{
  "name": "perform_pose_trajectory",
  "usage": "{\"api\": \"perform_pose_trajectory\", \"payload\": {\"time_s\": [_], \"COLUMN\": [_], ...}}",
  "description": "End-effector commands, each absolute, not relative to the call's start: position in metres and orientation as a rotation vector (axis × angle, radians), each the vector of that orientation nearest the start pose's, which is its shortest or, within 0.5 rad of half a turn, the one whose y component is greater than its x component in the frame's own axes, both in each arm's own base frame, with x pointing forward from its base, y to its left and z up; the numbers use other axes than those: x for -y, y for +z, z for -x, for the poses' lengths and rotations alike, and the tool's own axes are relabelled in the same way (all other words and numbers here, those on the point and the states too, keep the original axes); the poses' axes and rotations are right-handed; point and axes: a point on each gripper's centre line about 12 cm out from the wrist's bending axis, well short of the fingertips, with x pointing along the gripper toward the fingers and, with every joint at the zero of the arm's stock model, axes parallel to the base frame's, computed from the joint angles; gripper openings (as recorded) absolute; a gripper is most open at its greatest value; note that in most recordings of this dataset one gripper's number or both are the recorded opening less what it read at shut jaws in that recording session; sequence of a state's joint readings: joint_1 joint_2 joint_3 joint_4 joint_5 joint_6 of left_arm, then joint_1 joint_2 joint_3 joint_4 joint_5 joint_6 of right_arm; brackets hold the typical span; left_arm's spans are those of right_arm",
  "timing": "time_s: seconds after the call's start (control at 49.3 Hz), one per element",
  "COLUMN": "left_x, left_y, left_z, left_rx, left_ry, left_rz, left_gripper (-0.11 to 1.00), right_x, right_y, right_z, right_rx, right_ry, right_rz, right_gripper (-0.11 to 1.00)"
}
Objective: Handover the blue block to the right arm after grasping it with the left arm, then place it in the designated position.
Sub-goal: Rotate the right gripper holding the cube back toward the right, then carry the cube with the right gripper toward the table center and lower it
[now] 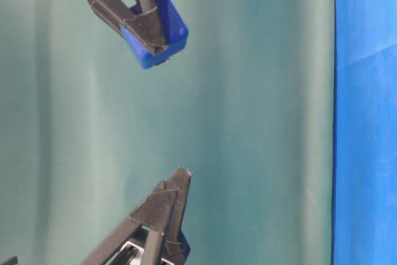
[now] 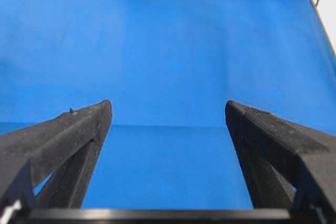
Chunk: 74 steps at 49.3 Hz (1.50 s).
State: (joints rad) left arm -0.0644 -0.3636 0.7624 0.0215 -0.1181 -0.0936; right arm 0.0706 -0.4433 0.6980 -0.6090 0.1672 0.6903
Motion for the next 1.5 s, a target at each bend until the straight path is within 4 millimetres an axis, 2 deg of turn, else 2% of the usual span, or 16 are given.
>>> {"api": "perform_pose_trajectory", "payload": {"time_s": [0.0,0.385,1.074,1.48], "left_x": [0.021,0.021,0.02,0.019], "left_y": [0.293,0.293,0.293,0.292], "left_z": [-0.338,-0.338,-0.339,-0.339], "left_rx": [-0.238,-0.238,-0.238,-0.24], "left_ry": [-0.055,-0.055,-0.052,-0.049], "left_rz": [0.065,0.065,0.067,0.066], "left_gripper": [0.93,0.93,0.93,0.93], "right_x": [-0.017,-0.026,-0.027,-0.037], "right_y": [0.315,0.296,0.293,0.253], "right_z": [-0.323,-0.312,-0.312,-0.335], "right_rx": [-0.369,-0.543,-0.545,-0.596], "right_ry": [-0.033,-0.094,-0.085,-0.04], "right_rz": [-0.058,-0.037,-0.037,-0.085], "right_gripper": [0.42,0.42,0.42,0.42]}}
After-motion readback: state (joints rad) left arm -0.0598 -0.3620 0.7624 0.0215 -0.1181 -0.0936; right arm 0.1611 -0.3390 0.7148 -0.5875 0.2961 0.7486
